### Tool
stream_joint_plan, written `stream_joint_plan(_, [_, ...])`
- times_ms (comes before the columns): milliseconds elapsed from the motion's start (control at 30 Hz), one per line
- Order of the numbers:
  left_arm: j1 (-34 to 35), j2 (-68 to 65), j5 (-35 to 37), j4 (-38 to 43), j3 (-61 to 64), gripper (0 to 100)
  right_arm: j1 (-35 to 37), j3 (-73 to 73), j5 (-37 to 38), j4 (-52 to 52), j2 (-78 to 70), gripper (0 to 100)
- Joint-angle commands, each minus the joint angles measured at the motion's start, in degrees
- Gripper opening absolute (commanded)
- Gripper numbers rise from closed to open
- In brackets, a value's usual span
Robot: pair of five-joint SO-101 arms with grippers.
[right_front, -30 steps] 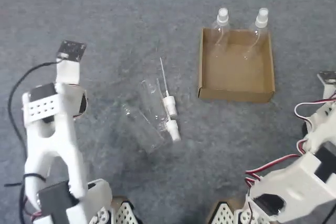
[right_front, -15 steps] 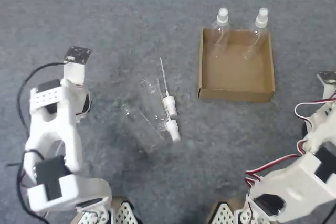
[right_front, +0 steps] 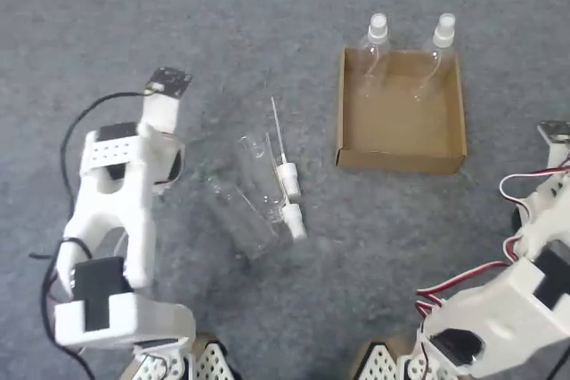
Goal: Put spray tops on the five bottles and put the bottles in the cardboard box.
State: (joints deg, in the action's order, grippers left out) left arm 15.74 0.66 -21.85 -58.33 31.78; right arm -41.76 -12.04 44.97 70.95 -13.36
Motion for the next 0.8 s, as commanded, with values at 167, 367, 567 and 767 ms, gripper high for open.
stream_joint_plan(167, [-3.96, 0.62, 3.52, 0.62, -7.43, 9, -0.40, 3.08, 4.66, -0.13, 1.19, 24.6])
stream_joint_plan(367, [-4.04, -1.41, 3.60, 0.88, -8.22, 14, -0.13, 3.08, 4.84, -0.13, 1.19, 24.6])
stream_joint_plan(567, [-3.43, -9.32, 3.60, -4.57, -16.92, 14, -0.13, 3.08, 4.92, -0.13, 1.19, 24.6])
stream_joint_plan(767, [-3.78, -12.75, 3.16, -11.08, -27.56, 14, -0.13, 3.08, 4.92, -0.13, 1.19, 24.6])
